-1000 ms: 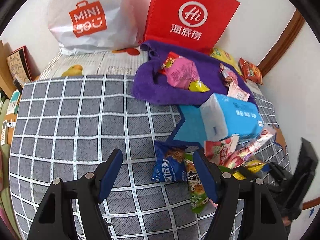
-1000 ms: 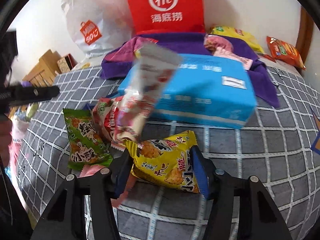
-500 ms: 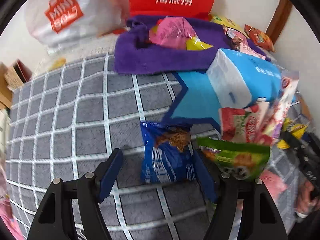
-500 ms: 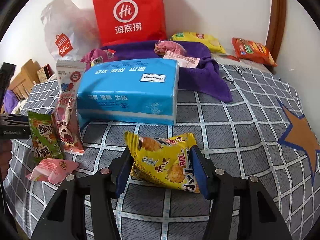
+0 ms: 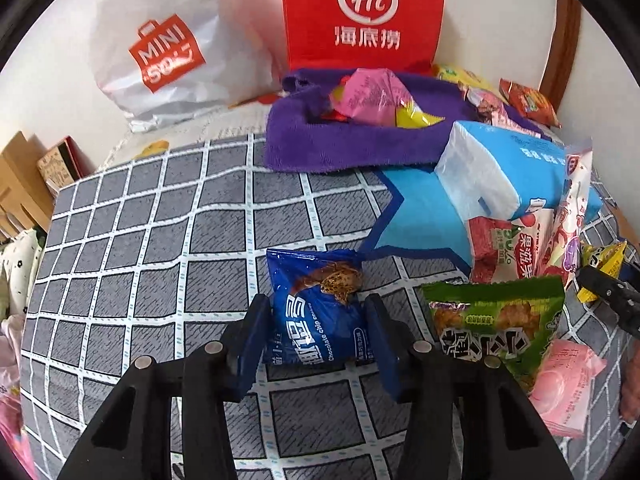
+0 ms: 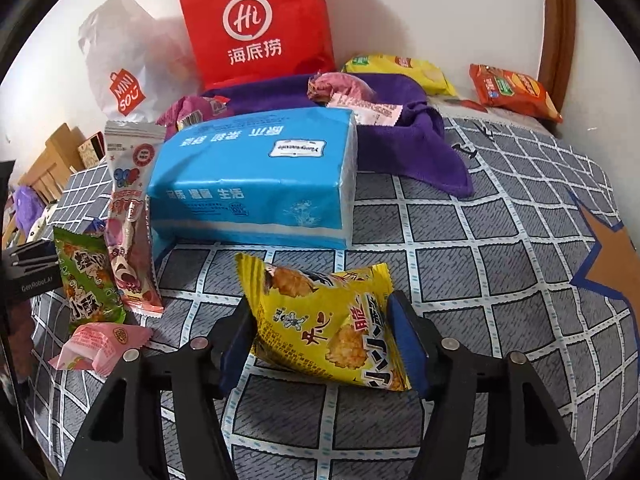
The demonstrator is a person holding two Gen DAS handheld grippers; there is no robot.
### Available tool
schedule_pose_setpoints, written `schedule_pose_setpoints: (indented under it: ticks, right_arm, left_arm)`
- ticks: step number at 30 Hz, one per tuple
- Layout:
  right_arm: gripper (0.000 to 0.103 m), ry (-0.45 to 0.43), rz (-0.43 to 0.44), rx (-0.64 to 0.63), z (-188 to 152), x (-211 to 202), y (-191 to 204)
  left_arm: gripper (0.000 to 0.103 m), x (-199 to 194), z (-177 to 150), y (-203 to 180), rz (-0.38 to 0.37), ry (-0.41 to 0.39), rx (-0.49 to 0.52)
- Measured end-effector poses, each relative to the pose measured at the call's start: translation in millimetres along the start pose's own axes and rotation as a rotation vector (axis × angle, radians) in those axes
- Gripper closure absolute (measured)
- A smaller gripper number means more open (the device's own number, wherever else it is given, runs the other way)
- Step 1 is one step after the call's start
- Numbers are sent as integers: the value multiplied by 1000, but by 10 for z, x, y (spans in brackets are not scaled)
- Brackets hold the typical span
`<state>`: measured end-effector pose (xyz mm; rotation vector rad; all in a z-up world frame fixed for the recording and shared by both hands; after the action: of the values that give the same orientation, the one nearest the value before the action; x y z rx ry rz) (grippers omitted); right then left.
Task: Organize snacks
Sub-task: 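Grasp the blue biscuit bag with the left tool while the right tool grasps the yellow snack bag, then lift the blue bag with the left tool while the right tool carries the yellow bag toward the towel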
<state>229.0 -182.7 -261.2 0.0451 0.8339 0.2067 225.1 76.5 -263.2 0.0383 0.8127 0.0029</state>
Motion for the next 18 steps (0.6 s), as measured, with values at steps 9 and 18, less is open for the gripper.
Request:
schedule_pose_setpoints:
  ticks: [9,18]
  right_arm:
    - [37,3,-6,3,-6,9,-16]
    - [34,14,-23,-38,-18,24,-5]
  left_arm:
    - [55,14,-4,-6,-8,-6,-29]
    - [54,17,-7,-3,-5,-6,-39]
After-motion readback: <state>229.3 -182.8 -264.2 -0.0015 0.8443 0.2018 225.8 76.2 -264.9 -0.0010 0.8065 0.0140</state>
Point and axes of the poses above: each gripper's, at about its wrist camera, not at the fingertips, and x roughly the way its jaws point, y to its left, z to its top, the point moved 10 cm from there along x, roughly the way its jaws point, and after that the axes turned 7 degrees about -y, right-handed, at the moved point
